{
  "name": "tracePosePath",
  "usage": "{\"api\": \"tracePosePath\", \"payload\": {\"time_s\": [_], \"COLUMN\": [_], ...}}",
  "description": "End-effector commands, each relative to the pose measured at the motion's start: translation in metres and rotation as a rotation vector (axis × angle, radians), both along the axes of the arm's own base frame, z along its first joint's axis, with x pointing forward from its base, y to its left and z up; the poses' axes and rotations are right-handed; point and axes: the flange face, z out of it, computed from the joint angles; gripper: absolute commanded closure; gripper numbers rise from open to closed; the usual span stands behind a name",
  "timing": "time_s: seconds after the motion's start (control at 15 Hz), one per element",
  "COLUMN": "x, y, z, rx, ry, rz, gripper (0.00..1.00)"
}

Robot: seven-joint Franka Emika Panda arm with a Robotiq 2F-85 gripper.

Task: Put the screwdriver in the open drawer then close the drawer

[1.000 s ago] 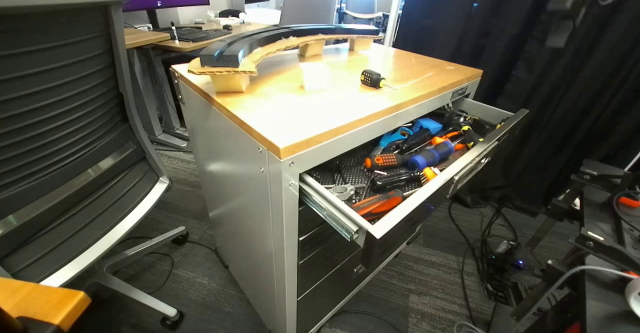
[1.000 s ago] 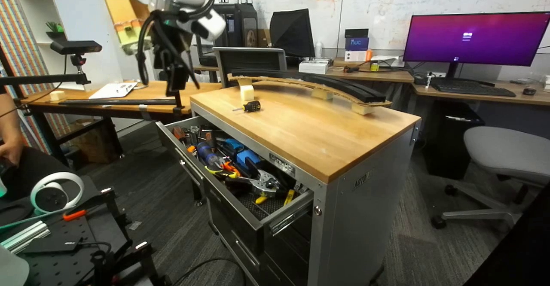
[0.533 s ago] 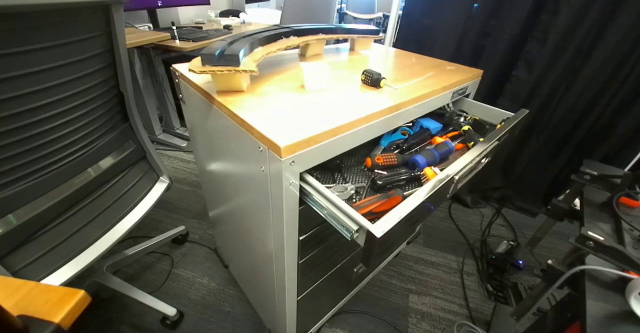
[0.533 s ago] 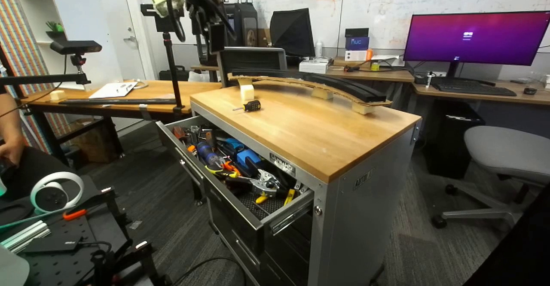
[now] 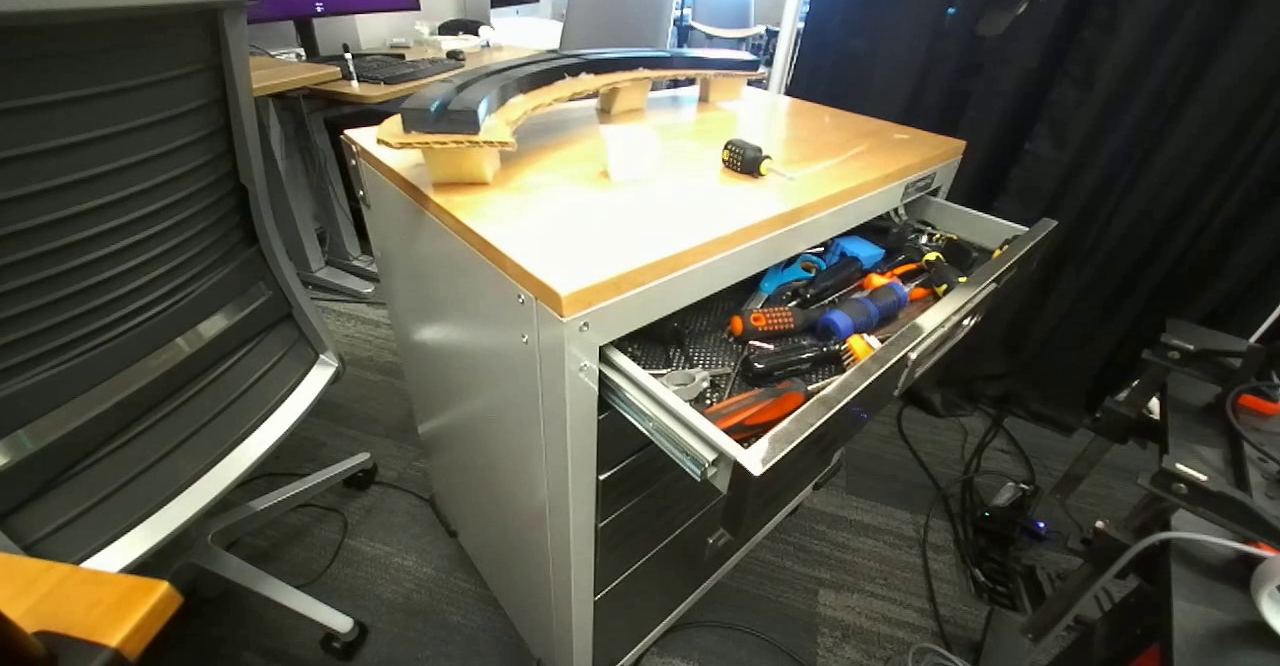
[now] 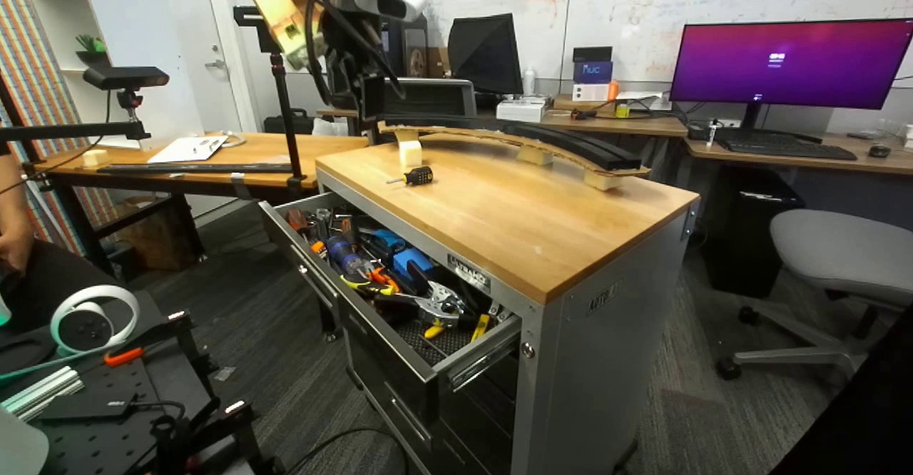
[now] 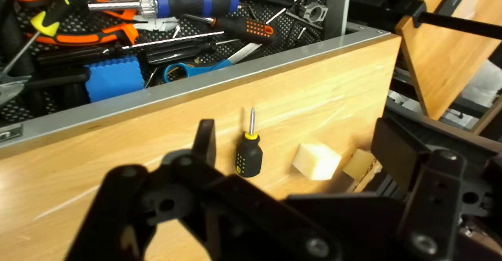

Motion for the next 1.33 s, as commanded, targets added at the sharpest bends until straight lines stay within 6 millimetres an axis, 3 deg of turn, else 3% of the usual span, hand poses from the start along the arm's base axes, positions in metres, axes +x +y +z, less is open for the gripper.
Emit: {"api": "tracePosePath", "payload": {"time_s": [0.0,0.2,0.4,0.73,1.13,1.27], "x": [0.042,0.071,0.097,0.129,0.145,0.145], "y": [0.046,0.075,0.087,0.089,0.082,0.081], "z": [-0.033,-0.057,-0.075,-0.103,-0.131,-0.138], "rx": [-0.115,-0.213,-0.271,-0.299,-0.335,-0.342], "ry": [-0.064,-0.117,-0.173,-0.266,-0.318,-0.319], "rz": [0.067,0.109,0.126,0.082,0.046,0.043], "gripper": [0.00,0.00,0.00,0.00,0.00,0.27]}}
